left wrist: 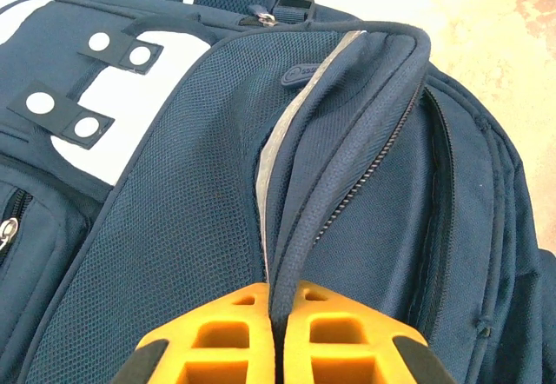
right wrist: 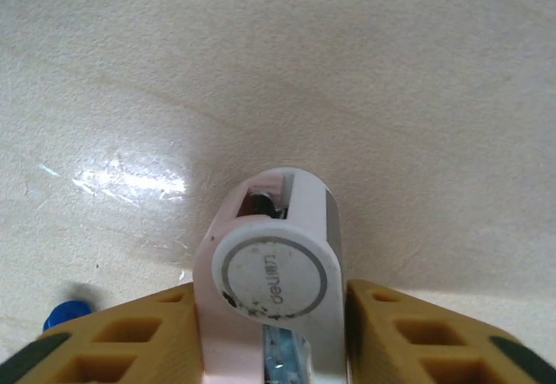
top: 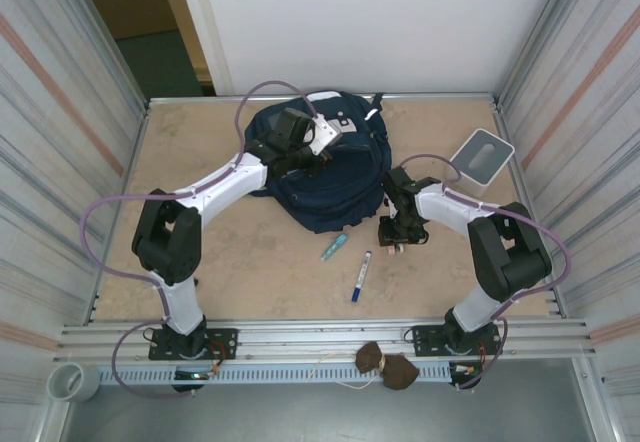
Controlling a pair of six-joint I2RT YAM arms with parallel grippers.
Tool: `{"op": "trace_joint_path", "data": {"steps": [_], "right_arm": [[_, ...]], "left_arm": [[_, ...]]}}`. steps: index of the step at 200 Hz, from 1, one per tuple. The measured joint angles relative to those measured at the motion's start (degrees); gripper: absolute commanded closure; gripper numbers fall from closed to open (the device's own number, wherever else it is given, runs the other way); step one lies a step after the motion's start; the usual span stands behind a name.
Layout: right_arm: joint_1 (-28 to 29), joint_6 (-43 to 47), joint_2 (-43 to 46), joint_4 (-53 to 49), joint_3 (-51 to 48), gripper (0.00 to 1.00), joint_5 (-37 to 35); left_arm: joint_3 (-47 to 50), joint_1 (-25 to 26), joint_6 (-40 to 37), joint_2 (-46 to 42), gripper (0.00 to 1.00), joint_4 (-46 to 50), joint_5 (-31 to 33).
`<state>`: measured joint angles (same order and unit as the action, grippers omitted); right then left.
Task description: Pack the student bag
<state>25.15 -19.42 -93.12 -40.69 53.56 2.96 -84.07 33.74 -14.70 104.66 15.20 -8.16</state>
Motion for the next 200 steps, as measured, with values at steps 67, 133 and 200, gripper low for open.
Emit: {"op": "trace_joint_path", "data": {"steps": [67, 133, 200], "right_arm": [[-2.5, -1.6, 7.3, 1.3, 5.1, 0.72, 5.2], [-2.1, -20.9, 4.7, 27.8, 10.1, 0.72, 18.1], [3.5, -35.8, -12.7, 44.7, 19.9, 0.42, 14.0]], "left_arm": [[-0.5, -0.5, 2.3, -1.1, 1.00, 0.9, -1.6], [-5.3, -1.9, 9.8, -1.0, 1.00, 4.0, -4.9], [-14.2, -2.3, 13.7, 0.1, 1.00, 10.6, -5.9]]}}
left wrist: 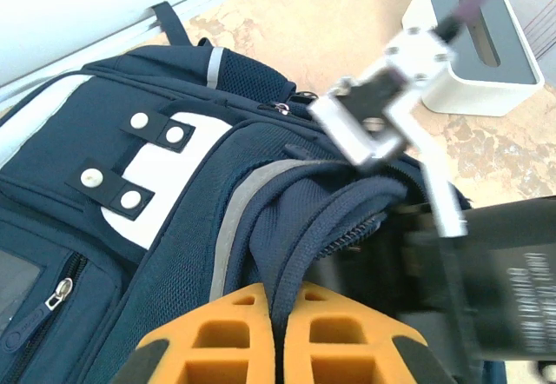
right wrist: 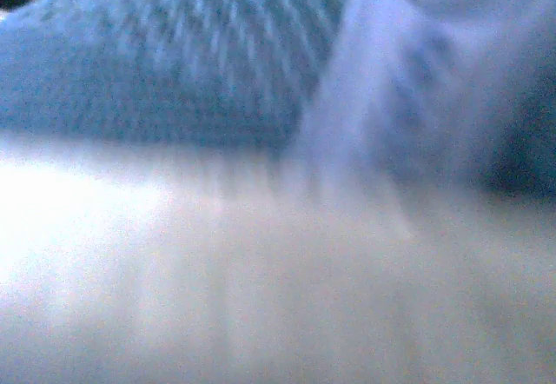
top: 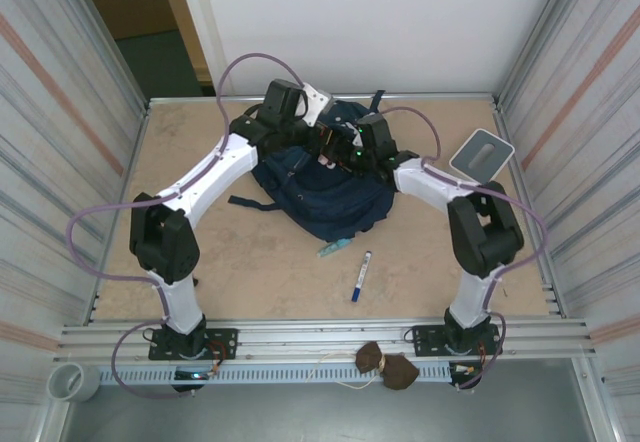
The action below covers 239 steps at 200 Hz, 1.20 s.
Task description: Pack the student bag
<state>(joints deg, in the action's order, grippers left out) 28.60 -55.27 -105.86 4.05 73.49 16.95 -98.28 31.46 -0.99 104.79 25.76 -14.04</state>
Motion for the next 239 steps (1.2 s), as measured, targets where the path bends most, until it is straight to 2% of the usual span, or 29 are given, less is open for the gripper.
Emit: {"op": "trace_joint_path", "data": {"steps": [33, 73, 101, 126, 171, 210, 239], "right_arm": [[0.3, 1.7, 0.6, 1.1, -1.0, 0.33, 0.2], [2.4, 9.8, 14.8, -6.1, -9.2, 0.31, -2.7], [6.9, 17.4, 25.1, -13.0, -13.8, 0.28, -8.3], [12.9, 24.2, 29.5, -16.7, -20.1, 0.23, -12.0], [20.9, 32.4, 26.6, -21.4, -27.3, 0.17, -15.3], [21.8, 37.7, 19.2, -21.0, -27.3, 0.17, -17.1], [22.0, 40.2, 13.2, -20.8, -25.5, 0.22, -16.9]], "left_arm": [[-0.1, -0.8, 1.3, 0.3, 1.00, 0.4, -0.9], [-0.1, -1.4, 2.2, 0.3, 1.00, -0.3, -1.5], [0.3, -2.2, 2.5, 0.3, 1.00, -1.8, -1.8], [0.5, -2.4, 2.6, 0.5, 1.00, -2.6, -2.1], [0.5, -2.7, 2.5, 2.0, 1.00, -3.6, -2.3], [0.4, -2.9, 2.6, 2.5, 1.00, -4.6, -2.7], [0.4, -2.9, 2.5, 2.5, 1.00, -4.6, -2.6]]}}
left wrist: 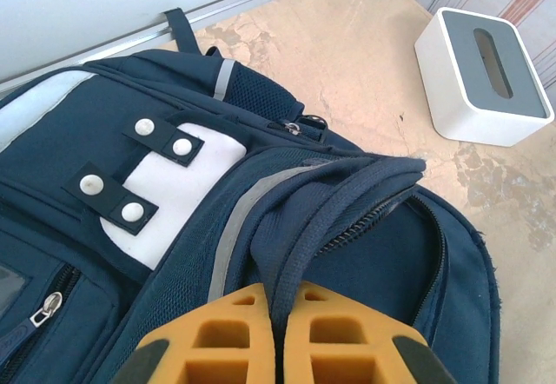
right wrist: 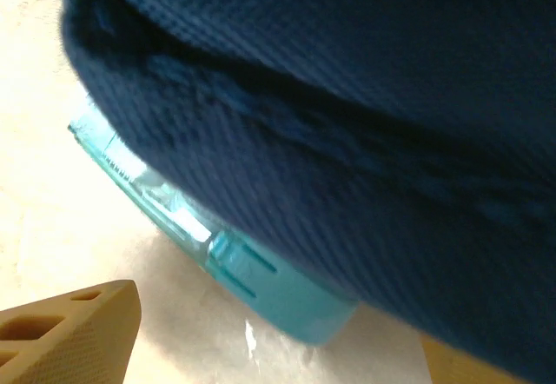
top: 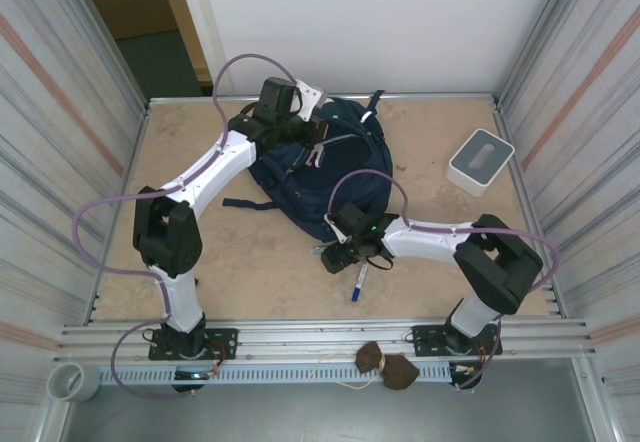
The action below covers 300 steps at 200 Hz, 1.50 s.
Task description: Pack the student bag
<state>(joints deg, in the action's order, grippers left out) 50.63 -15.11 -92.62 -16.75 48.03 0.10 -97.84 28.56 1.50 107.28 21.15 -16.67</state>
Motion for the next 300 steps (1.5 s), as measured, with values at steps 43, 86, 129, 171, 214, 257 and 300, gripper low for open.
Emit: {"op": "trace_joint_path", "data": {"steps": [43, 86, 129, 171, 214, 257, 300], "right_arm": [[3.8, 2.1, -1.9, 0.5, 2.9, 0.31, 1.2], [6.4, 3.8, -5.3, 0.5, 5.7, 0.49, 1.4], [6.3, 5.1, -8.4, -1.0, 8.9, 0.71, 0.3], [7.4, 5.3, -9.0, -0.7, 9.9, 0.82, 0.2], [7.5, 5.1, -3.0, -0.7, 9.9, 0.84, 2.9], [1.3, 3.0, 8.5, 1.5, 9.9, 0.85, 8.5], [-9.2, -1.5, 15.1, 5.0, 8.7, 0.84, 15.3]], "left_arm": [[0.0, 0.0, -0.5, 0.1, 1.00, 0.0, 0.2], [0.0, 0.0, -1.7, 0.1, 1.00, 0.0, 0.2], [0.0, 0.0, -2.2, 0.1, 1.00, 0.0, 0.1], [0.1, -0.1, -2.3, 0.1, 1.00, 0.0, 0.1], [1.0, -0.1, -2.3, 0.0, 1.00, -0.9, -0.1], [1.7, -0.1, -2.3, -0.4, 1.00, -1.5, -0.4], [4.8, -0.1, -1.8, -2.1, 1.00, -3.3, -1.2]]}}
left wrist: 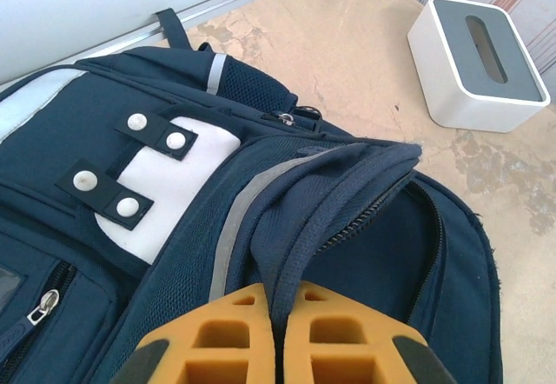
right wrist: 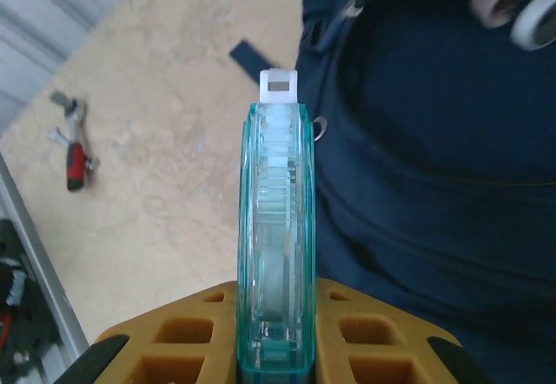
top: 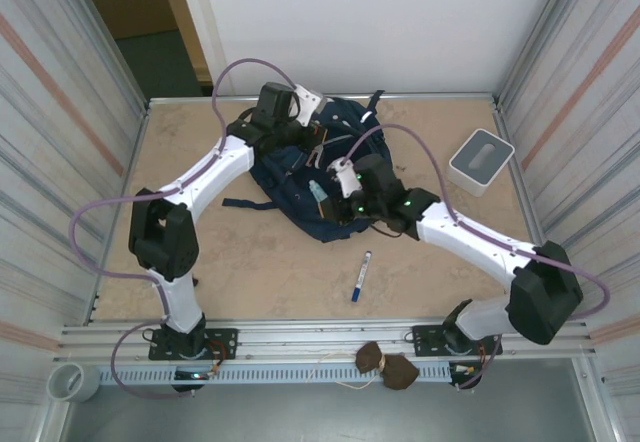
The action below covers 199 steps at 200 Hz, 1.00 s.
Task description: Pack the student bag
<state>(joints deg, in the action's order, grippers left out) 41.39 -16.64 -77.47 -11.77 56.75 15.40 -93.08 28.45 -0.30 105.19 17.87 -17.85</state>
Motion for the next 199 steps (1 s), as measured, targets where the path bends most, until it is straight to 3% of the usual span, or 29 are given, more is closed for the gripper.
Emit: {"op": "trace_joint_path", "data": {"steps": [53, 94, 144, 199], "right_arm": [[-10.9, -6.9, 3.0, 1.1, -2.4, 0.84, 4.2], [-15.6, -13.0, 3.8, 1.8, -3.1, 0.85, 4.4], [-16.2, -21.0, 1.8, 6.7, -4.1, 0.85, 6.5], [-12.5, -28.2, -8.2, 14.3, -2.6, 0.85, 8.7]], "left_arm": [[3.5, 0.0, 1.7, -2.0, 1.00, -2.1, -1.1], [7.3, -0.3, 2.8, -4.2, 1.00, -4.4, -1.6], [9.8, -0.3, 5.3, -5.4, 1.00, -6.4, -2.6], [10.6, -0.4, 6.8, -5.7, 1.00, -7.5, -3.4]]}}
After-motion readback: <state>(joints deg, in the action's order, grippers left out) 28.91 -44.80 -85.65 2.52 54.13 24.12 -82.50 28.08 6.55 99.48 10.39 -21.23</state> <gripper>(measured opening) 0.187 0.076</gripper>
